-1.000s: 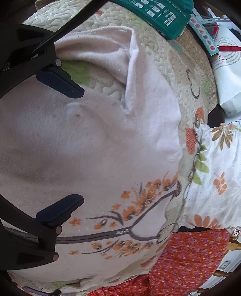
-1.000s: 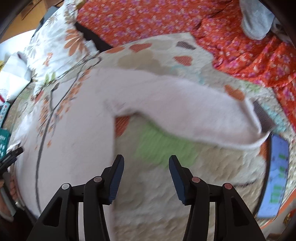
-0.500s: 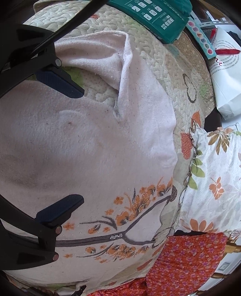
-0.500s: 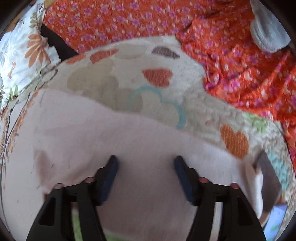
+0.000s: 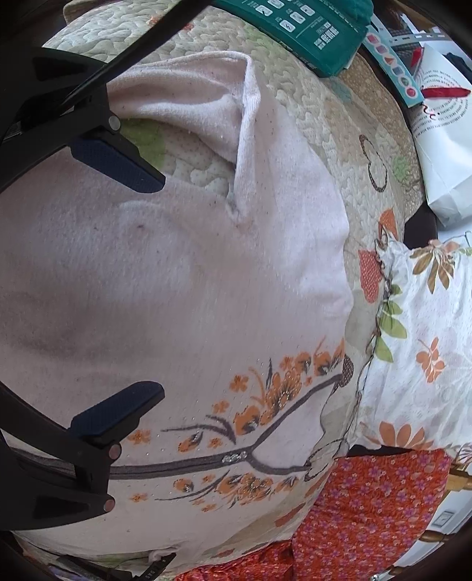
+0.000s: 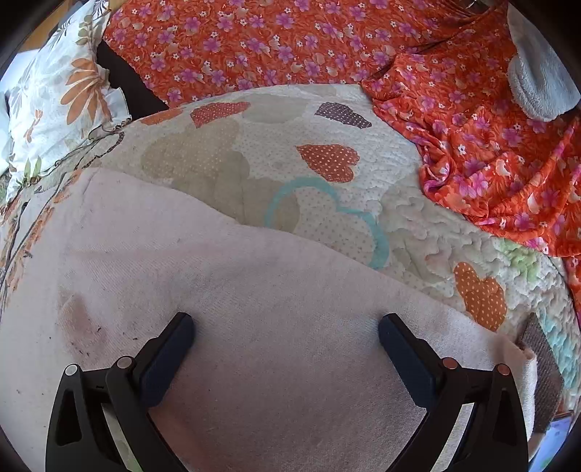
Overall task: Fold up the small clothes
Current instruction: 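Move the right gripper along the sweater sleeve toward its grey cuff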
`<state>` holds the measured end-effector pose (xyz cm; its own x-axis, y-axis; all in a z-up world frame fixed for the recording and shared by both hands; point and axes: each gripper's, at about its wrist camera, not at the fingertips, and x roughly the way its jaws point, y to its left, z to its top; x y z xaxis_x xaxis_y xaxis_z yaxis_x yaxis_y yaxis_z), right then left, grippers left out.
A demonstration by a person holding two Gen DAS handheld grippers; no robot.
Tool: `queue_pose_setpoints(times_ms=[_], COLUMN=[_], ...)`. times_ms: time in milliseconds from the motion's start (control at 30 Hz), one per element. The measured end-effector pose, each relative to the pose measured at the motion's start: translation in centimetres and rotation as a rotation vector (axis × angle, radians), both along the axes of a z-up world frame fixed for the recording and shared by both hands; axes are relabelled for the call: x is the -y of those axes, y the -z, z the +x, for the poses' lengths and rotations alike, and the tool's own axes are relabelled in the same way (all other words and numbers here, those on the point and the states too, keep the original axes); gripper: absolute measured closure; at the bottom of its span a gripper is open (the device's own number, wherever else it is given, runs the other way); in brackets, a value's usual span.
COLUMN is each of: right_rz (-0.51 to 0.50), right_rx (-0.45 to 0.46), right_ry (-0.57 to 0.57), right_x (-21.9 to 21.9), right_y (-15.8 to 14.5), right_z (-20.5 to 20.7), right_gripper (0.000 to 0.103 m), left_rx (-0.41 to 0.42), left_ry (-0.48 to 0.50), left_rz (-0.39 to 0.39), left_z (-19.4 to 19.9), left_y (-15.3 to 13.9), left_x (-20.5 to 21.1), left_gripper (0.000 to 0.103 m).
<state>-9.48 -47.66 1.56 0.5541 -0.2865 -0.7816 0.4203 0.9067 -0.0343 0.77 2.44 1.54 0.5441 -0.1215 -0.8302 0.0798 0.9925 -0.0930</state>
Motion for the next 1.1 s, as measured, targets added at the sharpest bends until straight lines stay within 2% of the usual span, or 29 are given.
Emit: queue_pose_setpoints(times_ms=[267,433,800,1100], right_rz=[0.001,0.001,0.001,0.001], right_rx=[0.000,0.000,0.000,0.000], right_ry=[0.001,0.001,0.002,0.003], right_x=[0.0,0.0,0.0,0.0], right_y=[0.0,0.0,0.0,0.0], right_z=[0.0,0.0,0.0,0.0], right_gripper=[0.000,0.000,0.000,0.000], left_rx=[0.004,-0.018,-0.022,-0.018], left_ry=[0.016,0.008,0.016,-0.012], left_rz=[0.011,-0.022,-0.021,-0.060], left_z=[-0.3,-0.1,-0.2,-0.3], left_y=[0.0,0.1,0.2,-0.3], left_x=[0.2,-0.2,0.2,-0.9], left_gripper=[0.000,0.000,0.000,0.000])
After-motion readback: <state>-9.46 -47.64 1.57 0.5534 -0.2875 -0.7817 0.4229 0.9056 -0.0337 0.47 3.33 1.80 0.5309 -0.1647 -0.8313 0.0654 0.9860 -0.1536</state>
